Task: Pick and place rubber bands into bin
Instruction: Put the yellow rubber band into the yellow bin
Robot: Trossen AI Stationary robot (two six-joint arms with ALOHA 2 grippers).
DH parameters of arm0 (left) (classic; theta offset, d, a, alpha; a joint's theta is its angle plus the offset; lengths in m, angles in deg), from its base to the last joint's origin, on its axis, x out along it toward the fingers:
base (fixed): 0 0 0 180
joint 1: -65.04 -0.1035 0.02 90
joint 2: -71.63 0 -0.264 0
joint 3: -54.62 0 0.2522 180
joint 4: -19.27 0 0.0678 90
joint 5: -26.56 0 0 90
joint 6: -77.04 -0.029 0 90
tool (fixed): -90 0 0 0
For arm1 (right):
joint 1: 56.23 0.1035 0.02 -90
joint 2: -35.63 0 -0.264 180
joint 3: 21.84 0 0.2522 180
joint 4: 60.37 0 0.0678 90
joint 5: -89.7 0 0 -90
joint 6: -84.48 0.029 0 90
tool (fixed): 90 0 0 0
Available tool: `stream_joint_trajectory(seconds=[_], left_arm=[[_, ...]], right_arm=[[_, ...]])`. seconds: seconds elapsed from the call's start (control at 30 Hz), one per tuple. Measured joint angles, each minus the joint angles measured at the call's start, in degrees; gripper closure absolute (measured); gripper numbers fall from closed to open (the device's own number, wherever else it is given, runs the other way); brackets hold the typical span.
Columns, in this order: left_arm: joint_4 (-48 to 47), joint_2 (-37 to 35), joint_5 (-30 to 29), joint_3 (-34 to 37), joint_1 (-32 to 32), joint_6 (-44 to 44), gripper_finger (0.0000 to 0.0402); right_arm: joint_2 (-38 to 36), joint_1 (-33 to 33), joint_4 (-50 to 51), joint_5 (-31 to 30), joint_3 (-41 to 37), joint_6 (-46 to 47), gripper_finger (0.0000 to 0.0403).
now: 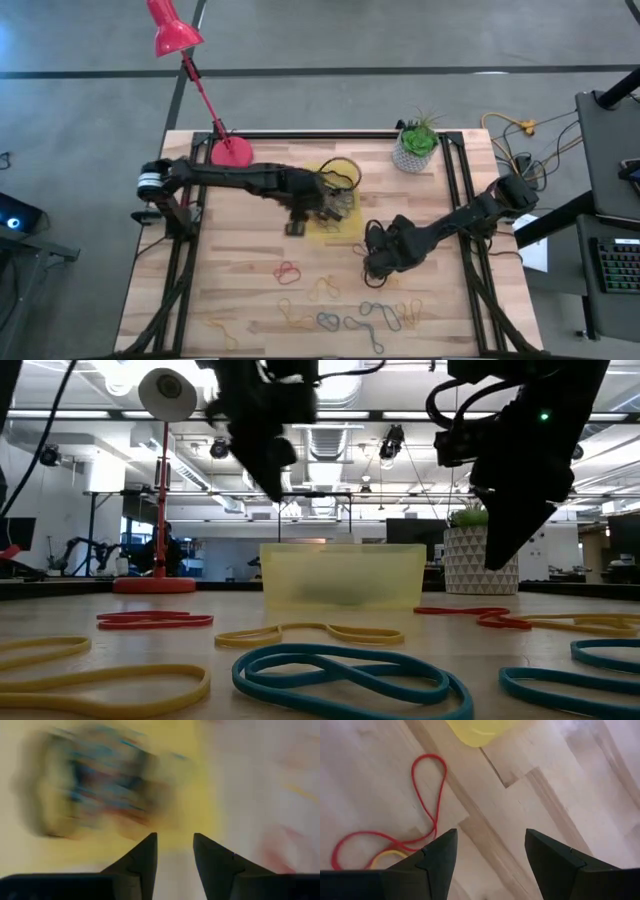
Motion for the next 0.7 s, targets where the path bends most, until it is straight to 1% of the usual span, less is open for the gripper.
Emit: stream_joint_trajectory(seconds=[0.07,0.13,0.27,0.37,0.47,0.57,0.63,0.7], left_arm=[[-2.8,-2.7,6.1,2.6,1.4,0.2,0.0284],[-2.1,-6.0,8.6,6.2,3.3,1.4,0.0282],[-1.9,-12.5,8.8,15.4,8.1,4.1,0.0282],[-0.2,-16.7,8.8,22.7,12.4,12.1,0.0282],[3.3,-21.4,8.7,28.6,17.2,21.2,0.0282],[8.0,-24.9,7.9,32.5,21.3,30.3,0.0282],[10.3,-26.8,5.6,34.0,23.1,35.6,0.0282],[12.4,-28.2,3.5,35.1,24.5,39.5,0.0282]], right_arm=[[0.0,-0.4,-0.6,0.0,-0.2,-2.0,0.0184],[0.0,-0.9,-1.8,0.0,-0.5,-4.3,0.0184],[0.0,-2.1,-5.6,0.0,-0.8,-10.4,0.0184],[0.0,-3.0,-7.6,0.0,-0.8,-13.5,0.0184],[0.0,-3.5,-7.7,0.7,-0.8,-14.0,0.0184],[0.0,-3.9,-7.7,7.0,-0.8,-13.4,0.0184],[0.0,-4.0,-7.8,12.1,-1.6,-10.9,0.0184],[-0.1,-4.0,-7.6,16.0,-2.8,-8.5,0.0184]])
